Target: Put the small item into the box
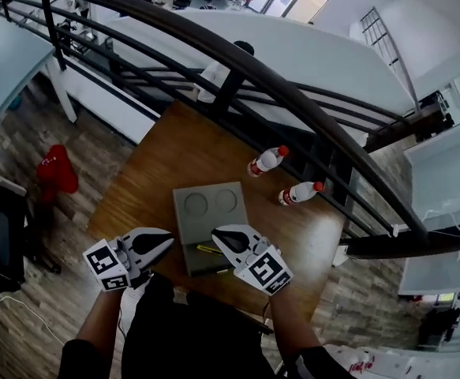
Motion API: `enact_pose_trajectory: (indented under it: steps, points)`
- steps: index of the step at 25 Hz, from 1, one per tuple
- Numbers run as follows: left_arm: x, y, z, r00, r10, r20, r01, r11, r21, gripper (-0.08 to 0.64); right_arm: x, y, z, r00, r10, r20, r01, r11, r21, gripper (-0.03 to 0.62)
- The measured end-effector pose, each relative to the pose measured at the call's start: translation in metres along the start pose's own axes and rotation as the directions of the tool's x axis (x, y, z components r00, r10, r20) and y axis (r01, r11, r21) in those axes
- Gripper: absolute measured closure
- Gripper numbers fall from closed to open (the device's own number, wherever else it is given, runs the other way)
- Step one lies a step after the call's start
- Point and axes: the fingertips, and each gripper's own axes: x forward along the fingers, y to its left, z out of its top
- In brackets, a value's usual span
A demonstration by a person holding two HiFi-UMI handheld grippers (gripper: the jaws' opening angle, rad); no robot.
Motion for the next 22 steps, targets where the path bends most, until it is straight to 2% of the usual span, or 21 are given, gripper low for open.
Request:
enact_pose_trajectory:
  steps: [4,8,14,17,19,22]
  points:
    - [0.007,-0.005,0.029,0.998,-0.066,-0.023,0.068,0.996,0.065,0.545,-0.026,-0.007,0.051,0.984,-0.074,0.163,0.068,0.997,0.04,0.58]
    - [0.019,-0.025,0.05,0.99,-0.135,-0.048,0.14,0.984,0.115,0.545,-0.069,-0.013,0.086,0.942,-0.145,0.302,0.134,0.989,0.056,0.58]
    - [0.041,-0.051,0.065,0.977,-0.201,-0.068,0.209,0.967,0.147,0.545,-0.139,-0.017,0.106,0.853,-0.254,0.455,0.241,0.967,0.086,0.581]
    - [0.055,-0.063,0.07,0.972,-0.225,-0.069,0.233,0.959,0.162,0.545,-0.175,-0.017,0.103,0.793,-0.304,0.527,0.284,0.951,0.121,0.581]
    - [0.062,-0.073,0.072,0.969,-0.235,-0.071,0.244,0.954,0.175,0.545,-0.196,-0.013,0.099,0.751,-0.323,0.576,0.289,0.945,0.153,0.581]
    - [0.07,-0.095,0.066,0.968,-0.241,-0.075,0.251,0.949,0.19,0.545,-0.223,0.002,0.083,0.712,-0.319,0.626,0.228,0.948,0.223,0.581]
